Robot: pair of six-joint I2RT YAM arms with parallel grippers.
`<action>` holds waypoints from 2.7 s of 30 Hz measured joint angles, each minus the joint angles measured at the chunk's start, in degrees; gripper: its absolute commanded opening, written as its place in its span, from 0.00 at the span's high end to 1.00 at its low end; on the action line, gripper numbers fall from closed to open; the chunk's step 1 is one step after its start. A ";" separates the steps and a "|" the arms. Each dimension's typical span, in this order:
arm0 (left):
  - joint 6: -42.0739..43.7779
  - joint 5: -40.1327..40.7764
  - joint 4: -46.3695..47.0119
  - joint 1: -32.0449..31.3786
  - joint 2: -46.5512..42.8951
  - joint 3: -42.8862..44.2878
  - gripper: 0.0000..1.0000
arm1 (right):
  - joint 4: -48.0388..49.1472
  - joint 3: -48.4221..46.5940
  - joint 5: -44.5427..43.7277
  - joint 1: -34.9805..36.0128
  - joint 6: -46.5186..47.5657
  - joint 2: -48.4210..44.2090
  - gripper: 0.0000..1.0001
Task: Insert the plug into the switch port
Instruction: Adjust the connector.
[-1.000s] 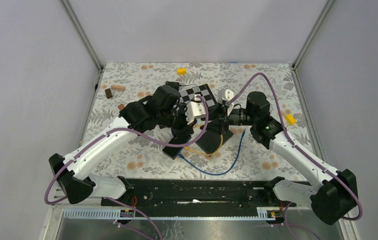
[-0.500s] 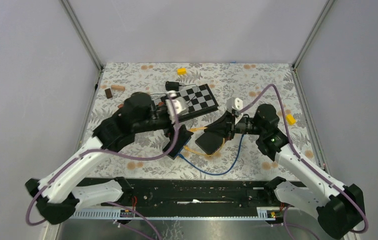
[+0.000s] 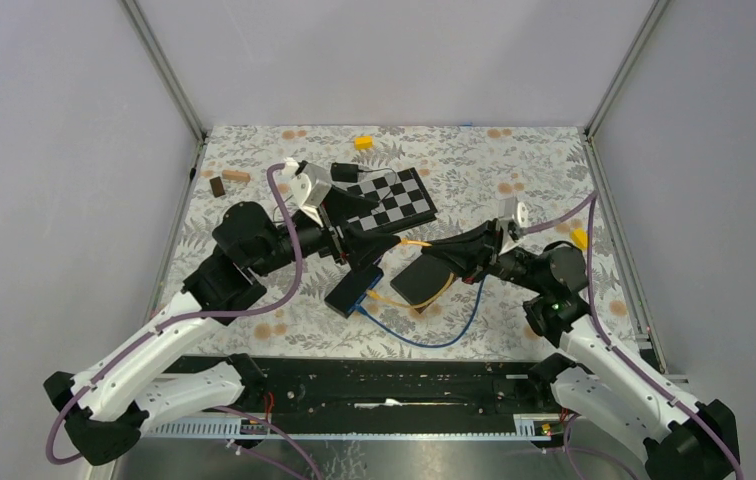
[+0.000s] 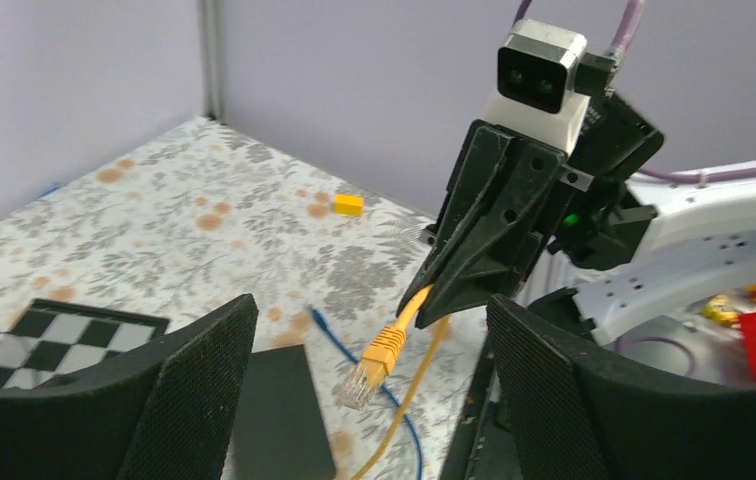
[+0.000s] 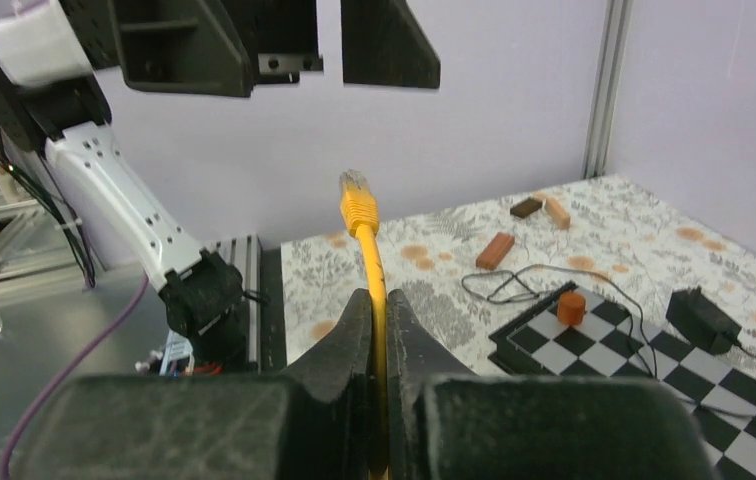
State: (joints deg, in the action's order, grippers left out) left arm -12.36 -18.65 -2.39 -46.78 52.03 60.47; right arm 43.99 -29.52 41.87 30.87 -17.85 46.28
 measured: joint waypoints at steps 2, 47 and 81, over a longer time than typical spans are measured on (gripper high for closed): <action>-3.13 -1.77 2.54 0.00 0.52 -0.70 0.20 | 1.92 0.31 -0.92 0.00 -1.31 -0.94 1.00; -19.74 -12.81 22.40 1.42 4.96 -10.34 1.00 | 6.75 4.28 -5.99 0.00 -4.35 -4.96 0.31; 25.33 -32.61 4.81 1.53 6.71 -8.17 1.00 | -12.87 -3.10 12.63 0.00 10.45 0.87 0.52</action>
State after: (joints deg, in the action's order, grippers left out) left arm 12.97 -51.27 2.42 -45.25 58.74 52.29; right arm 31.11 -32.62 54.50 30.87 -7.40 47.16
